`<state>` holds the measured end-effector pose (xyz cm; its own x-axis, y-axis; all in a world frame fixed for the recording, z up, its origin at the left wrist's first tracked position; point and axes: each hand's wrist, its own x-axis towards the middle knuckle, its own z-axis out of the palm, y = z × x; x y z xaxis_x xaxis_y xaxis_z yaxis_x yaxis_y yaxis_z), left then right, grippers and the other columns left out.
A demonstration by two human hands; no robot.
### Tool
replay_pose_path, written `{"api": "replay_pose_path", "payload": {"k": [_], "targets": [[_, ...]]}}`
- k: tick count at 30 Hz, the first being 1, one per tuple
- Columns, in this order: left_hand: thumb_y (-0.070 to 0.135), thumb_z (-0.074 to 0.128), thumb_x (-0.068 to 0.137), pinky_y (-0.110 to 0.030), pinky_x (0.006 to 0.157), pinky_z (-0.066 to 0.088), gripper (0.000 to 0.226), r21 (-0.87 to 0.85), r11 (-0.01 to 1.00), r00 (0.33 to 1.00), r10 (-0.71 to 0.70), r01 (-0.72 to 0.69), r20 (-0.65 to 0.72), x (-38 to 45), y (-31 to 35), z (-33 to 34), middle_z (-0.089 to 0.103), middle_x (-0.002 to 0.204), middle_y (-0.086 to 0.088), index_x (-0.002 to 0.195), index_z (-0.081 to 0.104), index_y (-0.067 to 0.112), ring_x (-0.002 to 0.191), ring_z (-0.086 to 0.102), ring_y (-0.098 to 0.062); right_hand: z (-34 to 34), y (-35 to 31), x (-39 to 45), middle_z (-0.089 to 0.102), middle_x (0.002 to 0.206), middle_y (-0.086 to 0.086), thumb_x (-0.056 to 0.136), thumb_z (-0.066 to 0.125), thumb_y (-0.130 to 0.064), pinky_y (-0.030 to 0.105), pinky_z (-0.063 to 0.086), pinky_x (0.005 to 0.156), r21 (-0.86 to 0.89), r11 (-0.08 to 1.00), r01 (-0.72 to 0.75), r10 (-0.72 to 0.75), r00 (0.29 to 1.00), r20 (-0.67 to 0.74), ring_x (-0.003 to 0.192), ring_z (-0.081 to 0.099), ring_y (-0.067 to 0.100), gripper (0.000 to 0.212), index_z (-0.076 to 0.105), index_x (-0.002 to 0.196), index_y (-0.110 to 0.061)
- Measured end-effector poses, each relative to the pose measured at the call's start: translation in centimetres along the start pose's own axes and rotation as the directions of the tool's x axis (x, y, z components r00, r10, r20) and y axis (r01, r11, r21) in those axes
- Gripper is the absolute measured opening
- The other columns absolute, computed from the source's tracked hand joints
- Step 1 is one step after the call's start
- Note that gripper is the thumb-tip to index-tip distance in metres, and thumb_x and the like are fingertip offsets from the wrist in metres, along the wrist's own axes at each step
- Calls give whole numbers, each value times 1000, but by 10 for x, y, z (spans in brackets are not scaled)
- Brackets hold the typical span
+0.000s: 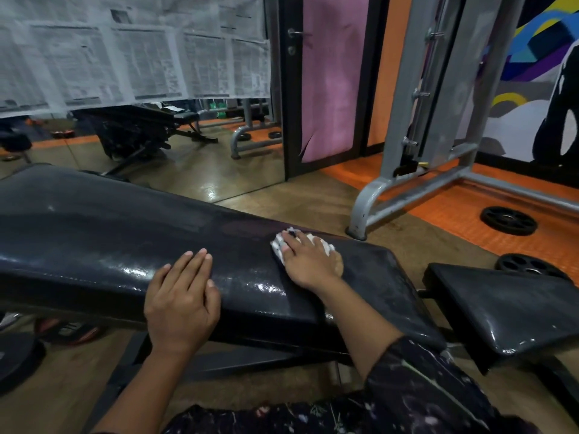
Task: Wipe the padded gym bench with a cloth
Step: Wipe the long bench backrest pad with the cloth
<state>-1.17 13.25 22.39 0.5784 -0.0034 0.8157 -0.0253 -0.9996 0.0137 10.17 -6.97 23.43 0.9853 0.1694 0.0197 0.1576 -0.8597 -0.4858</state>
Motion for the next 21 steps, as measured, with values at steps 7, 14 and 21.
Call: {"api": "replay_pose_path", "payload": {"k": [7, 14, 21], "targets": [[24, 39, 92, -42, 100, 39, 42, -1, 1000, 999, 24, -24, -23, -1, -2, 1, 64, 124, -7, 118, 66, 5, 119, 58, -23, 11, -3, -88, 17, 159, -18, 95, 11, -54, 46, 8, 117, -84, 943, 321, -328, 940, -90, 148, 8, 14, 51, 18, 146, -51], [25, 39, 91, -41, 101, 38, 43, 1, 1000, 1000, -2, 2, 1, 0, 0, 1, 63, 125, -7, 119, 65, 6, 121, 57, -22, -4, 10, 6, 17, 159, -17, 96, 13, -55, 51, 11, 116, -78, 997, 27, -30, 999, -33, 147, 16, 20, 51, 23, 146, -48], [24, 40, 91, -42, 99, 40, 42, 5, 1000, 1000, 22, -22, -14, -1, -3, 2, 64, 125, -7, 118, 66, 6, 120, 58, -22, 13, -5, -74, 20, 158, -17, 92, 8, -57, 47, 11, 117, -56, 907, 418, -422, 904, -75, 148, 12, 15, 55, 20, 146, -50]]}}
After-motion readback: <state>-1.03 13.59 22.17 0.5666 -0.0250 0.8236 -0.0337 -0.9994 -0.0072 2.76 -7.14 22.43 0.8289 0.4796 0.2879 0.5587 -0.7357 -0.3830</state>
